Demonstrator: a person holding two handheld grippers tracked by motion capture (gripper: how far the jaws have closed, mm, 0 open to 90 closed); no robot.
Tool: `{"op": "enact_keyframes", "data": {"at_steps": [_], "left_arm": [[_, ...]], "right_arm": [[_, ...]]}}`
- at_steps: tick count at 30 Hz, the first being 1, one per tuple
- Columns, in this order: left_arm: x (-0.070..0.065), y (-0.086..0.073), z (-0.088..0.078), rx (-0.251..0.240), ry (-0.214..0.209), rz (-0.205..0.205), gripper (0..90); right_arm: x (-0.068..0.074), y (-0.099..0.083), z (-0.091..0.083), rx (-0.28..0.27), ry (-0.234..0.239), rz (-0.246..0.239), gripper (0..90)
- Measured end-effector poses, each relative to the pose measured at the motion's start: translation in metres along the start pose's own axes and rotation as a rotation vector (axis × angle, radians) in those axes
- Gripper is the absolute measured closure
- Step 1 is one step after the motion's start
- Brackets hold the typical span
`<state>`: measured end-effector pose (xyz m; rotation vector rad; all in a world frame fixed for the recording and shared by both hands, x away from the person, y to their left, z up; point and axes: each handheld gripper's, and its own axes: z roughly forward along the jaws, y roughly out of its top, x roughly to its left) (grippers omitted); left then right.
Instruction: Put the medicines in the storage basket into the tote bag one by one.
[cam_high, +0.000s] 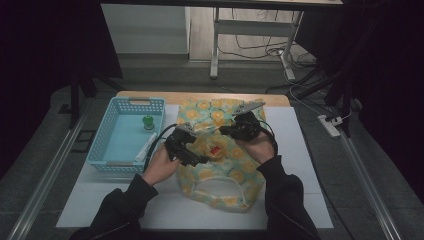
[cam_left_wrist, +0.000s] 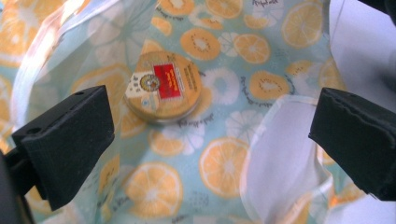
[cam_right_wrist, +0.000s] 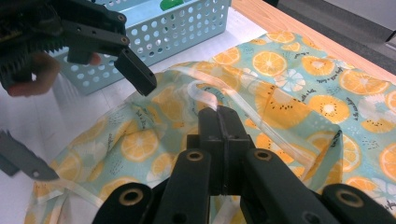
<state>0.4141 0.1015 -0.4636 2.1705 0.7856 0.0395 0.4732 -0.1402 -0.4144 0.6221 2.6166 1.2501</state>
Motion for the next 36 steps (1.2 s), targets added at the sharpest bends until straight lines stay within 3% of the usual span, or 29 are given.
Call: {"op": "enact_keyframes", "data": {"at_steps": [6,15,30,36], "left_arm": [[0.005,-0.007,-0.008,0.012,-0.022,-0.008,0.0],[0.013,-0.014,-0.028,-0.014,0.020,-0.021,0.0],[0.035,-0.036,-0.068,-0.024,0.151,-0.088,0.2],[0.045,-0.043,-0.083,-0.004,0.224,-0.109,0.0]], "right_arm": [[0.000,0.000,0.000,0.000,0.001,0.000,90.0],[0.000,-0.001,0.001,0.001,-0.001,0.003,90.0],[0.000,0.000,0.000,0.000,-0.002,0.001,90.0],[0.000,-0.001,0.001,0.002,-0.003,0.000,90.0]]}}
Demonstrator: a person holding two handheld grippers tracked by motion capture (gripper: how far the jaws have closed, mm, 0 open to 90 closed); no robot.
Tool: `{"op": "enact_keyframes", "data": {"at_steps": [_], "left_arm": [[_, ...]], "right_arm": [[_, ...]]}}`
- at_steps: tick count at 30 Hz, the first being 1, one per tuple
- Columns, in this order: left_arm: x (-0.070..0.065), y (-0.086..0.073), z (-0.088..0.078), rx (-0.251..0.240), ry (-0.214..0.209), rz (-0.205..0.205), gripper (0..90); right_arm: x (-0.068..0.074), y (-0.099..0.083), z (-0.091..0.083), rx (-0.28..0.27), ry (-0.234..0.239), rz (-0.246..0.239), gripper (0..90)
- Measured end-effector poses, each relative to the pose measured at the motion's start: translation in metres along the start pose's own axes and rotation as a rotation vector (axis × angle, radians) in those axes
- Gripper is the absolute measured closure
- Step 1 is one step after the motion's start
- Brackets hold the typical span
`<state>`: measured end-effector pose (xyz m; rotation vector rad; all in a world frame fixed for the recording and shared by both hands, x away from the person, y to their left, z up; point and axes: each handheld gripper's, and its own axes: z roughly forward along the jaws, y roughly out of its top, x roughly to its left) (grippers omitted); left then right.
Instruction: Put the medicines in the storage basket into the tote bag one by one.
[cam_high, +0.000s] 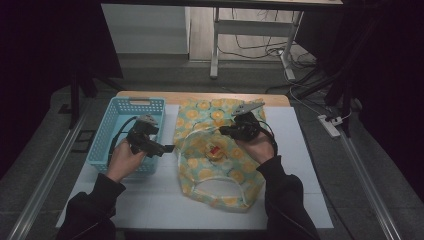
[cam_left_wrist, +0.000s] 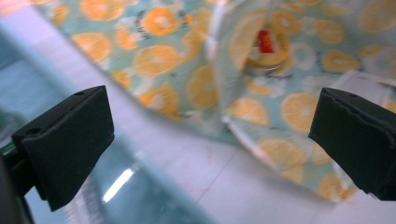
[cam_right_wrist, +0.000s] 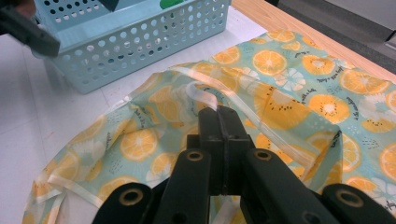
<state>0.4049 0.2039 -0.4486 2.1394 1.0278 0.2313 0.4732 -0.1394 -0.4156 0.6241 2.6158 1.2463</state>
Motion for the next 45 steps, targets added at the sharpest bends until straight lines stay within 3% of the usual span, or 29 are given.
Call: {"op": "enact_keyframes", "data": {"at_steps": [4,14,19,30,45], "left_arm": [[0.014,-0.006,-0.006,0.003,0.022,-0.053,0.0],[0.040,-0.020,-0.012,0.052,0.121,-0.106,0.0],[0.051,-0.023,-0.010,0.078,0.149,-0.118,0.0],[0.069,-0.024,0.005,0.148,0.146,-0.135,0.0],[0.079,-0.027,0.035,0.293,0.127,-0.138,0.0]], "right_arm": [[0.000,0.000,0.000,-0.001,0.001,-0.001,90.0],[0.000,0.000,0.002,0.003,0.000,-0.002,90.0],[0.000,0.000,0.002,0.006,0.002,-0.003,90.0],[0.000,-0.001,0.002,0.006,0.001,-0.002,90.0],[0.000,0.000,0.001,0.005,0.002,-0.003,90.0]]}}
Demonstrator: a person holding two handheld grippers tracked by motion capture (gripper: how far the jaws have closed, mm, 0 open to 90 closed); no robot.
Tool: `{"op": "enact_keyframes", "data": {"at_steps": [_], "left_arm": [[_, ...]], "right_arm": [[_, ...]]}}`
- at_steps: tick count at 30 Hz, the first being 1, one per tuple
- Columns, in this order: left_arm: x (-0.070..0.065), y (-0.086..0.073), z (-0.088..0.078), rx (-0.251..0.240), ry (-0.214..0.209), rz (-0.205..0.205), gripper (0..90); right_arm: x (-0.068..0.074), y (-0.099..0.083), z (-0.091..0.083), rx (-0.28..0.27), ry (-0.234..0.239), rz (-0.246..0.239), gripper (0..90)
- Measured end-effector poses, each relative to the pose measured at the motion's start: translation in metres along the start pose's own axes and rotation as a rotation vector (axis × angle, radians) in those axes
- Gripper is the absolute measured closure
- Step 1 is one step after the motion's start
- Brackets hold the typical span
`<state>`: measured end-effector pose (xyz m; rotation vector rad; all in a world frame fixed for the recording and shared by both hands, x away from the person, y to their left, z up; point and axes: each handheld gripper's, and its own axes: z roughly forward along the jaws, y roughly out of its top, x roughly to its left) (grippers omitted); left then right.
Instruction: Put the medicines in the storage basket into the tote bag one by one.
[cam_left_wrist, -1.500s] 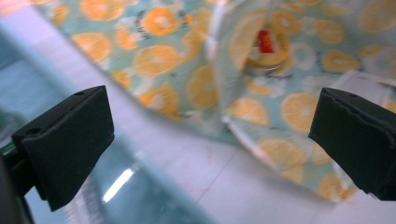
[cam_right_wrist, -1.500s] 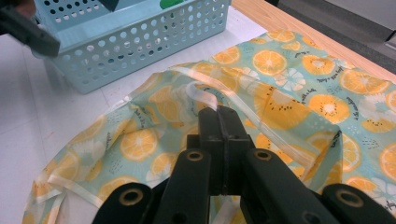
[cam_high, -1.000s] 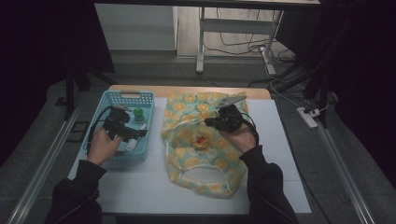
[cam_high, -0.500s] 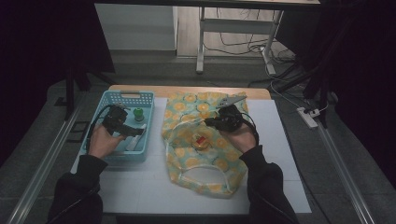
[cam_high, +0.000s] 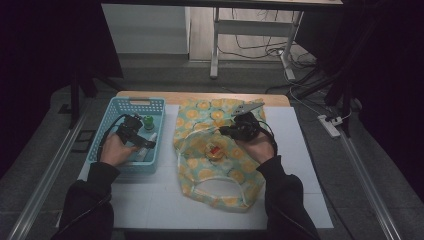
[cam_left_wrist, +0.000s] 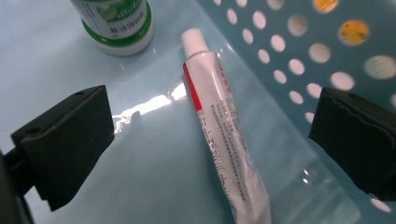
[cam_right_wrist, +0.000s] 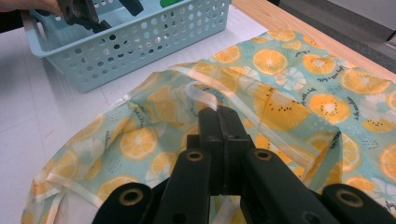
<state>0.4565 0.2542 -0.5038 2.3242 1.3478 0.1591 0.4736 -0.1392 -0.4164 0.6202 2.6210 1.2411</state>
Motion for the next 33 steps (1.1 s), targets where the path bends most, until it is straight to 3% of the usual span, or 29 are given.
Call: {"op": "enact_keyframes", "data": {"at_steps": [13,22,28,33], "left_arm": [[-0.002,0.000,0.013,0.097,0.038,0.007,5.2],[-0.006,0.000,0.014,0.115,0.039,0.038,33.1],[-0.006,0.002,0.013,0.114,0.014,0.013,46.0],[-0.004,0.005,0.012,0.135,0.006,-0.033,52.1]], "right_arm": [[0.001,0.000,0.000,0.000,0.001,-0.006,90.0],[0.001,0.000,0.000,0.002,0.003,-0.009,90.0],[0.000,0.000,0.001,0.004,0.003,-0.007,90.0],[0.000,0.000,0.001,0.004,0.005,-0.009,90.0]]}}
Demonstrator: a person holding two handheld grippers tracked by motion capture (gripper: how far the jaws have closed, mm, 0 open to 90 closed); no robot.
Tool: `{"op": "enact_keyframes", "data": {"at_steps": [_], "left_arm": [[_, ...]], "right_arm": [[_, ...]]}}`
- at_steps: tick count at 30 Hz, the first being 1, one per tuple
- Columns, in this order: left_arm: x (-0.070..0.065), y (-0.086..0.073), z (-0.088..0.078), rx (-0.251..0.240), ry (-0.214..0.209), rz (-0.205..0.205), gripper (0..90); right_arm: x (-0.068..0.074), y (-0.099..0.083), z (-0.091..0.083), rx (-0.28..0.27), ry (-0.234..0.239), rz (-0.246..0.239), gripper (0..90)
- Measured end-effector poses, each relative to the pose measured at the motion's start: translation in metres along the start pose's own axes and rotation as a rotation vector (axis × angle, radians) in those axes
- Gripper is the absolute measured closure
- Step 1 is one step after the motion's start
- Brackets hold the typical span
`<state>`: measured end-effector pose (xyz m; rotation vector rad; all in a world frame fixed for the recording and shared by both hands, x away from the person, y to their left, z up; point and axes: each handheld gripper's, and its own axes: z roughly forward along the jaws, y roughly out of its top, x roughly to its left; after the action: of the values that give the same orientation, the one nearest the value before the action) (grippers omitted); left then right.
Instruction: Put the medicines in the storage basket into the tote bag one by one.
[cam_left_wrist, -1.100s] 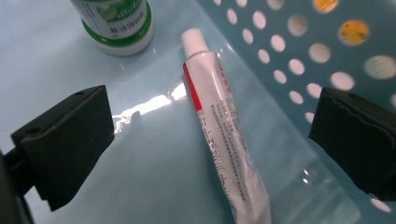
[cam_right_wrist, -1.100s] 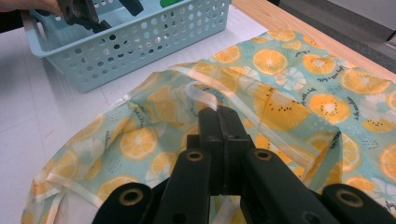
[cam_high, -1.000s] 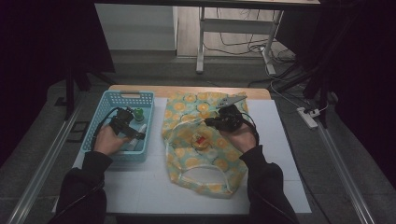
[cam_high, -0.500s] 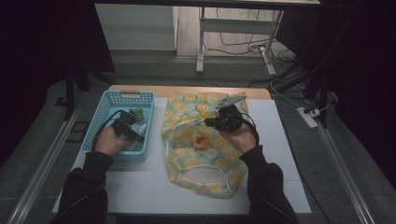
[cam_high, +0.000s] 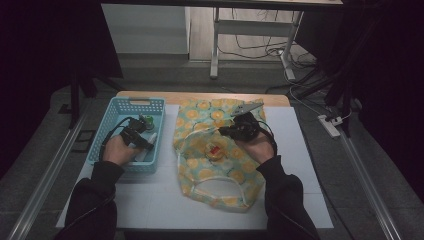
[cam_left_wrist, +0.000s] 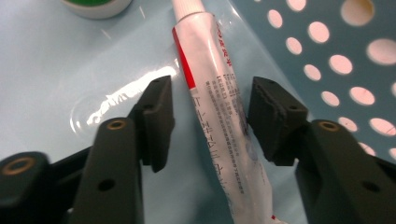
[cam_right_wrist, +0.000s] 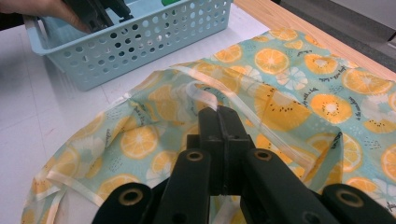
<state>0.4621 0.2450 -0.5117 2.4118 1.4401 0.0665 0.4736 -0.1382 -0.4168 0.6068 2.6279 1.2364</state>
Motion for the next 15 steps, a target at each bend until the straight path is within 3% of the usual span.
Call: {"op": "enact_keyframes", "data": {"at_steps": [5,15], "left_arm": [[-0.0024,0.0059,0.0000,0.034,0.005,-0.051,55.5],[-0.0045,0.0081,-0.0003,0.045,0.026,-0.072,66.9]], "right_arm": [[0.0001,0.0000,0.0002,0.001,0.000,0.001,90.0],[0.0001,0.0002,-0.0008,0.001,0.000,-0.001,90.0]]}}
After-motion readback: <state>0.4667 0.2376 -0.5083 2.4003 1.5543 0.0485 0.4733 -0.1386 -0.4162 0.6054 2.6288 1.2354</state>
